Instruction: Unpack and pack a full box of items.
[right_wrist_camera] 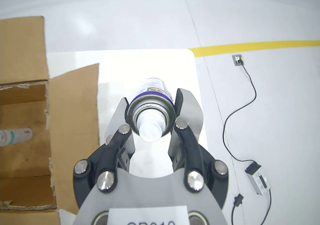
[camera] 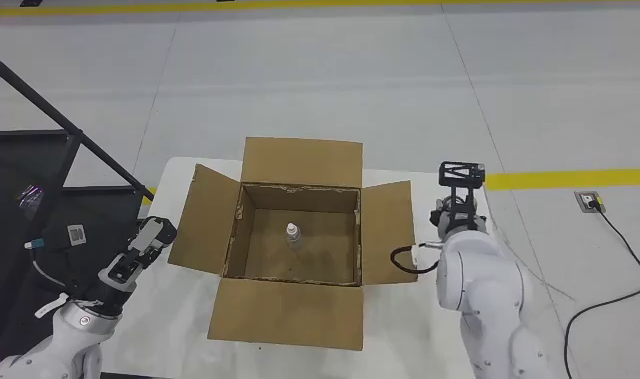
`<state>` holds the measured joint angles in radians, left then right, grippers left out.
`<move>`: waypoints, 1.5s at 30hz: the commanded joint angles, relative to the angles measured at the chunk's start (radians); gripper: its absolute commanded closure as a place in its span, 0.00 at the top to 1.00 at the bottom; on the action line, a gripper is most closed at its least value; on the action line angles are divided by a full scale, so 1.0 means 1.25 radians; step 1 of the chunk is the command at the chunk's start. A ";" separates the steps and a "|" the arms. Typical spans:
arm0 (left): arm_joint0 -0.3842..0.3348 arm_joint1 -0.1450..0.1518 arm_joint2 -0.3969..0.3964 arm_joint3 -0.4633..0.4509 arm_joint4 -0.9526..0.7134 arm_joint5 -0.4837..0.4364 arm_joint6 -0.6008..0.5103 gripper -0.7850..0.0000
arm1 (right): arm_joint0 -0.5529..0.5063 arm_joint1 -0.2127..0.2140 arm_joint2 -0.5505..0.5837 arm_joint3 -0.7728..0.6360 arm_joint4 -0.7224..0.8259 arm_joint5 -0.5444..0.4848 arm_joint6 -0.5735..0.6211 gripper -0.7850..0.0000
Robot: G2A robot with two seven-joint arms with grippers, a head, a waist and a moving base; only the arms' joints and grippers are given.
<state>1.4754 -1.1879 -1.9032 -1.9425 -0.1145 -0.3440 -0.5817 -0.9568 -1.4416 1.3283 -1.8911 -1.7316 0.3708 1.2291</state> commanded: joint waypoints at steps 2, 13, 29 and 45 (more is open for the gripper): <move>0.000 0.000 0.000 0.000 0.000 0.000 0.000 1.00 | 0.013 0.002 0.056 0.095 0.063 -0.036 -0.014 0.00; 0.000 0.000 0.000 0.000 0.000 0.000 0.000 1.00 | 0.015 0.009 0.155 0.261 0.212 -0.100 -0.100 0.00; 0.000 0.000 0.000 0.000 0.000 0.000 0.000 1.00 | 0.021 0.016 0.179 0.340 0.252 -0.114 -0.123 0.16; 0.000 0.000 0.000 0.000 0.000 0.000 0.000 1.00 | 0.015 0.022 0.180 0.353 0.281 -0.123 -0.126 0.61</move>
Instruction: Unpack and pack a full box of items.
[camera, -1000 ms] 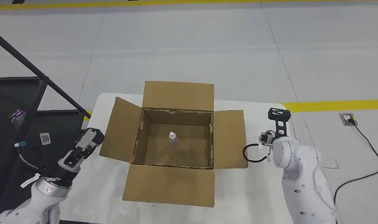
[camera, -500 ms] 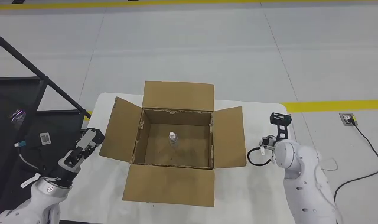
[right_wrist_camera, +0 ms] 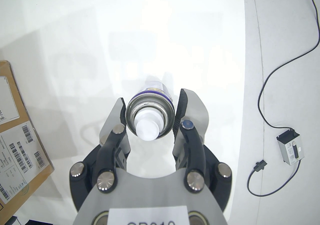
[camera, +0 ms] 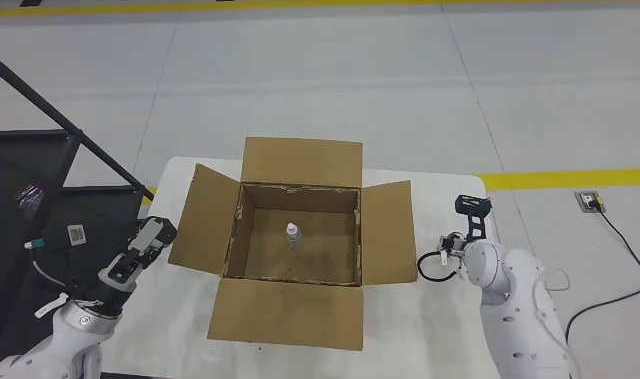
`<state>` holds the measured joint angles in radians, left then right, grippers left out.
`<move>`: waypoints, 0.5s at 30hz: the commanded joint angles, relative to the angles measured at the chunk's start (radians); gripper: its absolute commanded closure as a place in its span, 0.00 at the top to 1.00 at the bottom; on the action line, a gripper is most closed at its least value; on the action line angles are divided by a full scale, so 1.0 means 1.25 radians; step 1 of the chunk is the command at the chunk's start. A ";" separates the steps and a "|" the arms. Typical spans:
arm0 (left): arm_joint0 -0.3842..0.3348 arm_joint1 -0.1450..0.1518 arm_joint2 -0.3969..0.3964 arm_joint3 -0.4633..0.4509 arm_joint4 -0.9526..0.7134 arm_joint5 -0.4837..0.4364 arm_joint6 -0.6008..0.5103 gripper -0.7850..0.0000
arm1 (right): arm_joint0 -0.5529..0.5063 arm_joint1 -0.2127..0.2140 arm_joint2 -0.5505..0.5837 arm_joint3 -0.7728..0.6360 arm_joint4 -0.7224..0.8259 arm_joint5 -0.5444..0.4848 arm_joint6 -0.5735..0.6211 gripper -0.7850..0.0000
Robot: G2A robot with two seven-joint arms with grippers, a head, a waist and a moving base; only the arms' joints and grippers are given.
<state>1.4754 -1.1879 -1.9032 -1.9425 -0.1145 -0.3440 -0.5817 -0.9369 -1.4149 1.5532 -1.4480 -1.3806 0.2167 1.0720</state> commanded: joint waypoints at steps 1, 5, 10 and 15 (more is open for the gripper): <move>0.000 0.000 0.000 0.000 0.000 0.000 0.000 1.00 | -0.002 0.001 0.000 -0.005 0.000 0.000 -0.001 0.65; 0.000 0.000 0.000 0.000 0.000 0.000 0.000 1.00 | -0.013 0.003 0.002 -0.051 -0.012 0.015 -0.006 1.00; 0.000 0.000 0.000 0.000 0.000 0.000 0.000 1.00 | -0.065 0.001 -0.008 -0.233 -0.028 0.065 -0.062 1.00; 0.007 0.000 0.004 -0.009 0.003 0.003 0.010 1.00 | -0.105 -0.004 -0.087 -0.430 -0.056 0.063 -0.109 1.00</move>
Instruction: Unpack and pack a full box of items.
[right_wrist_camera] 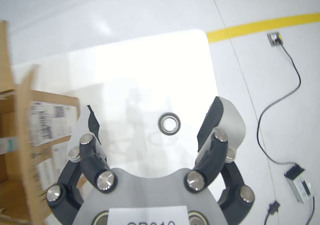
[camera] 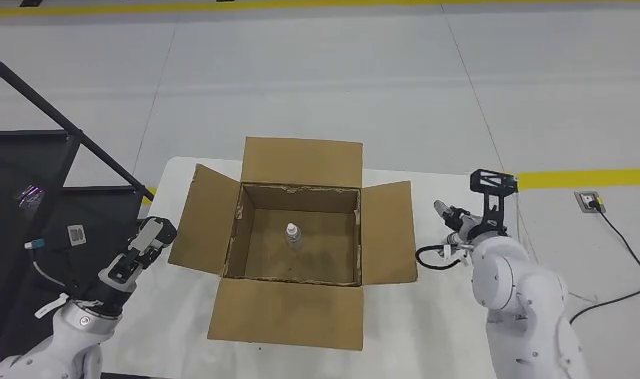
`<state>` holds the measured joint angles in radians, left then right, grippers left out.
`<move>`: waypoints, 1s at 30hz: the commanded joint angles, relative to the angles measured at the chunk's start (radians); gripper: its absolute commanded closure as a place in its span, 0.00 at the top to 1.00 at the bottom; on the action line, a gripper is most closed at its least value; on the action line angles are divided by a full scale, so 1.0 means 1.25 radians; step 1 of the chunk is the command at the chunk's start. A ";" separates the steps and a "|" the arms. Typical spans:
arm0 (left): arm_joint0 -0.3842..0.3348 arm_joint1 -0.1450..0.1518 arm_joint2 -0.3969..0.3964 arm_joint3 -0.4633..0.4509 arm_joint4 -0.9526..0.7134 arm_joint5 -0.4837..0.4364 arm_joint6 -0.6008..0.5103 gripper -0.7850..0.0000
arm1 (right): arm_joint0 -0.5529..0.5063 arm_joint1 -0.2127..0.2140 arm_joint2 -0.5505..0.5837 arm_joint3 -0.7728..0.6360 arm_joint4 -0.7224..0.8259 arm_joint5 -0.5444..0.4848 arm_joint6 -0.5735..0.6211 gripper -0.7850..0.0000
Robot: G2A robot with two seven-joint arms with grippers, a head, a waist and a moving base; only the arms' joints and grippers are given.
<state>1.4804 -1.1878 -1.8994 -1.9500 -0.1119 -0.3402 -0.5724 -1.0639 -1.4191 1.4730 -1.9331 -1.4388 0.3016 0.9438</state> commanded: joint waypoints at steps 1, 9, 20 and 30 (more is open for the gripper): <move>0.005 0.001 0.001 -0.005 0.003 -0.001 0.004 1.00 | -0.002 -0.002 -0.046 -0.067 -0.019 -0.010 -0.012 1.00; 0.022 0.002 -0.021 -0.012 0.014 0.002 0.064 1.00 | 0.135 -0.023 -0.263 -0.002 0.043 -0.165 0.020 1.00; 0.040 0.002 -0.057 -0.011 -0.009 0.005 0.101 1.00 | 0.425 -0.096 -0.503 0.493 0.254 -0.294 0.090 1.00; 0.040 0.002 -0.057 -0.011 -0.009 0.005 0.101 1.00 | 0.540 -0.182 -0.639 0.793 0.368 -0.325 -0.005 1.00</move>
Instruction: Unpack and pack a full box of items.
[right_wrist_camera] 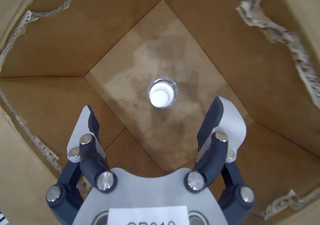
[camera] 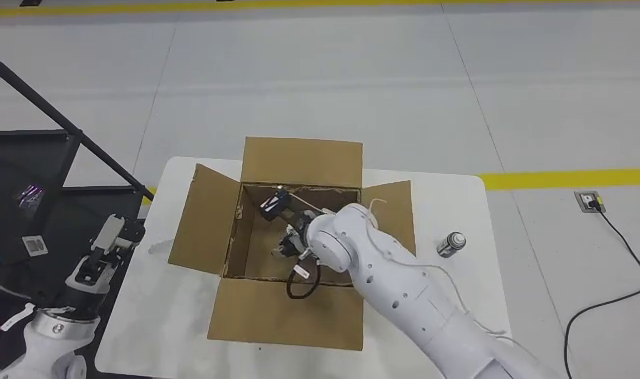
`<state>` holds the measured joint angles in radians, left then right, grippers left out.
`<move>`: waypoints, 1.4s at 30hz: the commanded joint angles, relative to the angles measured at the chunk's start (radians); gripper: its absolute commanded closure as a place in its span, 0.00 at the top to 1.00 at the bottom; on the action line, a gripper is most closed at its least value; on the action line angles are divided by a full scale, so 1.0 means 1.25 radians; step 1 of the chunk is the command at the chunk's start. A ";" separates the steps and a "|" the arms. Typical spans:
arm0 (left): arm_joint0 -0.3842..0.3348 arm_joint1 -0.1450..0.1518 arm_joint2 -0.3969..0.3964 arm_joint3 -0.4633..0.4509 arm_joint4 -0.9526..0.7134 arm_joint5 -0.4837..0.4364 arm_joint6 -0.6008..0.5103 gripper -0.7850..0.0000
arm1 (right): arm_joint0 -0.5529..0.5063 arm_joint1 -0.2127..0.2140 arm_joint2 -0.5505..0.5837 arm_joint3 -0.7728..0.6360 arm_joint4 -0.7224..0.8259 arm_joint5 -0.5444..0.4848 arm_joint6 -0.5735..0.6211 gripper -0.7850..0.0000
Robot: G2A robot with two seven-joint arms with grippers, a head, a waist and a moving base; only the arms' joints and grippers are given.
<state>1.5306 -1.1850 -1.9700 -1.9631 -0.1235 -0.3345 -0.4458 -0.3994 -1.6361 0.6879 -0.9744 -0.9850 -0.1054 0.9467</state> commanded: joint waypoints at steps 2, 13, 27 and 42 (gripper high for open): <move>0.000 0.000 0.000 0.000 0.000 0.000 0.000 1.00 | 0.024 -0.022 -0.026 0.062 0.013 0.003 -0.025 0.98; 0.000 0.000 0.000 0.000 0.000 0.000 0.000 1.00 | 0.078 -0.082 -0.066 0.210 0.031 0.036 -0.065 0.21; 0.000 0.000 0.000 0.000 0.000 0.000 0.000 1.00 | 0.083 -0.077 -0.014 0.162 0.007 0.049 -0.092 0.00; 0.000 0.000 0.000 0.000 0.000 0.000 0.000 1.00 | -0.307 0.066 0.247 -0.632 -0.335 0.159 0.106 0.00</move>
<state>1.5306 -1.1850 -1.9700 -1.9631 -0.1236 -0.3345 -0.4458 -0.7326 -1.5622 0.9681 -1.6652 -1.3735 0.0938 1.0658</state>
